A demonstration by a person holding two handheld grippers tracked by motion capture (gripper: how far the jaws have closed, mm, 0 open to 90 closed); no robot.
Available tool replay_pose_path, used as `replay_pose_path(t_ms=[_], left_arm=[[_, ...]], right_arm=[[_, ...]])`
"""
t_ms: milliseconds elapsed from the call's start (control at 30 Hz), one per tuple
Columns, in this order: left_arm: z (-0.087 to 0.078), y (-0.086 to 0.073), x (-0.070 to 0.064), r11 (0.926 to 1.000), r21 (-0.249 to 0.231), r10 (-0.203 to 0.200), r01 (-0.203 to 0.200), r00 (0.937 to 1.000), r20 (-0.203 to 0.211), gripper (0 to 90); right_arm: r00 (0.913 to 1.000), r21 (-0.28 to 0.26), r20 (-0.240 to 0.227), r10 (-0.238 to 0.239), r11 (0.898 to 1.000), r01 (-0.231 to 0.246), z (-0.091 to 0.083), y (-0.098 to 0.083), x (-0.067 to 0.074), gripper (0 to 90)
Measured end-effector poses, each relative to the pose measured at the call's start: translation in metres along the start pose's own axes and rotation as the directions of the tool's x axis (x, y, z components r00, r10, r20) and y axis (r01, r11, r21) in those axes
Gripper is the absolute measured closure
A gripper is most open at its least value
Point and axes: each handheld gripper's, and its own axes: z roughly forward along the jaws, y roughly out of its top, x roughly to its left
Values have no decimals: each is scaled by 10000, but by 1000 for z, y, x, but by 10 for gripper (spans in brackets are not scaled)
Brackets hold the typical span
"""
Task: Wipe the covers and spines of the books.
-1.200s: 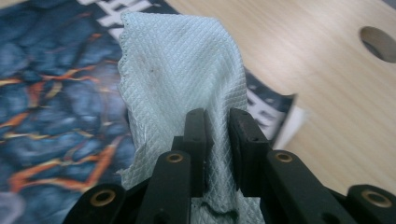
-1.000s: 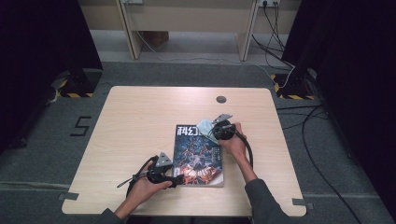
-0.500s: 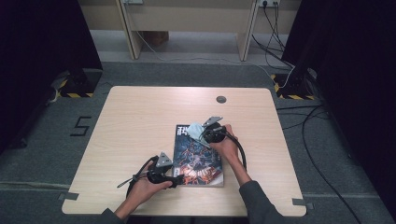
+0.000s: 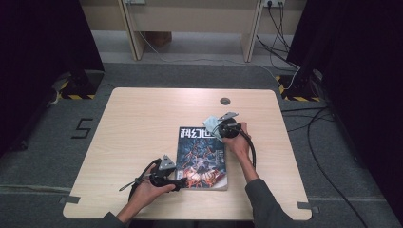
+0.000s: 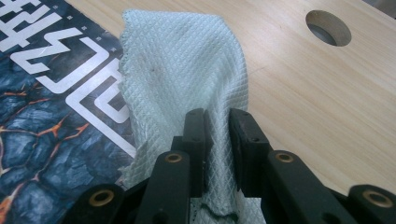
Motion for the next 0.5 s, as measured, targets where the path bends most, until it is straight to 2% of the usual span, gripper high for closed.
replay_pose_path(t_ms=[100, 133, 200, 267, 367, 500], left_arm=[[0, 0, 0, 10000, 12, -5, 5, 10000, 6, 324], [0, 0, 0, 10000, 15, -10, 10, 10000, 8, 323], [0, 0, 0, 10000, 33, -2, 2, 10000, 0, 322], [0, 0, 0, 10000, 37, 9, -9, 10000, -21, 322], [0, 0, 0, 10000, 12, 17, -17, 10000, -44, 322], [0, 0, 0, 10000, -20, 47, -47, 10000, -58, 322]], right_arm=[[9995, 108, -81, -300, 9995, 301, 0, 3, 8, 777], [9982, -2, -282, -531, 9986, 531, 1, 5, 11, 778], [9951, -155, -773, -613, 9981, 602, 3, 9, 24, 778], [9901, -213, -948, -1034, 9946, 1018, 6, 16, 38, 778], [9855, -212, -1162, -1240, 9923, 1223, 12, 27, 57, 778], [9845, -237, -1269, -1211, 9926, 1191, 19, 37, 67, 776]])
